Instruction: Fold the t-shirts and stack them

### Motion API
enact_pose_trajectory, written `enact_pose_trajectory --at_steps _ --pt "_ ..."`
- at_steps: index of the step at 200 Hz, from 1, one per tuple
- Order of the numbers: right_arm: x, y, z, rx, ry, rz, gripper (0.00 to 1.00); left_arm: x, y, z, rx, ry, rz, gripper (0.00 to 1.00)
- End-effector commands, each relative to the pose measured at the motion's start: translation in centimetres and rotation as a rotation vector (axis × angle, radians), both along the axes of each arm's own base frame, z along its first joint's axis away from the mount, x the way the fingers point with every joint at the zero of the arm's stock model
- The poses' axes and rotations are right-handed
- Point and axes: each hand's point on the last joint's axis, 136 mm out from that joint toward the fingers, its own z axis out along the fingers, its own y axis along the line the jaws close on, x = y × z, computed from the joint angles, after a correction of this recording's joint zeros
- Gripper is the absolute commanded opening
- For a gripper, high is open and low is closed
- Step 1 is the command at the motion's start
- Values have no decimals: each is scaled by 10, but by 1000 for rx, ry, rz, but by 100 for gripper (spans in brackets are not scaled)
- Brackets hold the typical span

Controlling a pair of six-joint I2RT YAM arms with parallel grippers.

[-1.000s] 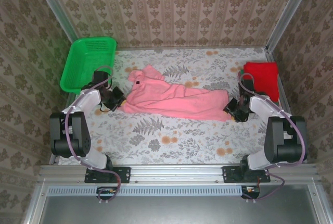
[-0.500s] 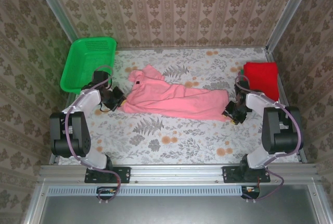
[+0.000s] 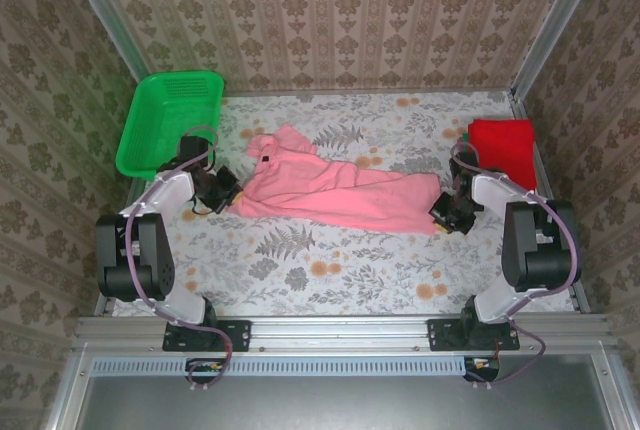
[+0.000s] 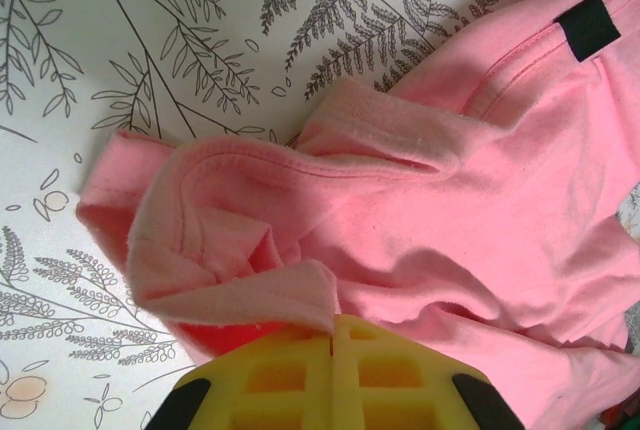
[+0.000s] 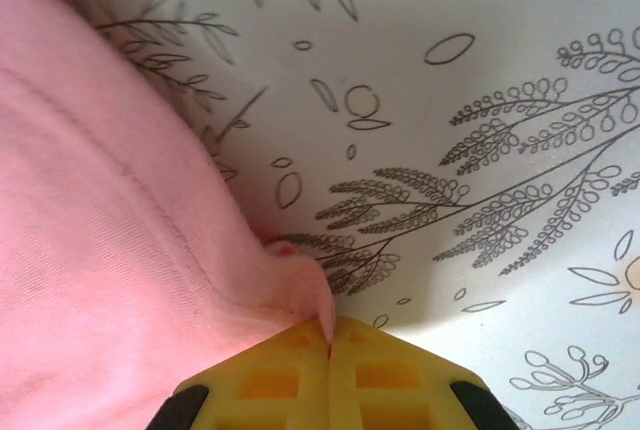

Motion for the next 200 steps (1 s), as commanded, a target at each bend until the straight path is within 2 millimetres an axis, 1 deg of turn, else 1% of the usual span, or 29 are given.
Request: enact_pose_trajectory --at_steps 1,29,40,57,71,78,88,93,107,121,138,153,170,190,200 --pt "10 0 19 -12 -84 0 0 1 -2 1 6 -1 -9 0" --pt "11 1 16 -4 -89 -4 0 2 -2 0 4 -1 -6 0" --pt "17 3 18 10 -117 -3 0 2 -2 0 3 1 -6 0" --pt "31 10 24 47 -182 4 0 1 -2 -1 4 3 -7 0" --pt "36 15 23 75 -187 6 0 0 -2 -2 4 6 -6 0" --pt "43 17 23 86 -215 6 10 0 -3 -3 4 8 -8 0" --pt "46 18 20 97 -221 -3 30 0 -3 -3 2 9 -5 0" --pt "46 18 18 104 -222 -7 36 0 -3 -3 2 8 -7 0" --pt "48 20 14 120 -223 -19 47 1 -4 -2 3 5 -10 0" --pt "46 21 9 126 -214 -31 52 1 -4 -2 5 5 -9 0" --pt "44 21 6 126 -210 -41 52 -1 -3 -3 7 8 -10 0" --pt "45 21 5 126 -212 -40 48 -2 -3 -4 6 14 -10 0" --pt "45 21 5 123 -211 -33 40 -2 -3 -4 5 12 -11 0" --pt "44 19 7 114 -204 -31 23 -2 -4 -4 5 13 -13 0" --pt "42 18 10 105 -204 -34 18 -2 -3 -3 6 10 -12 0"
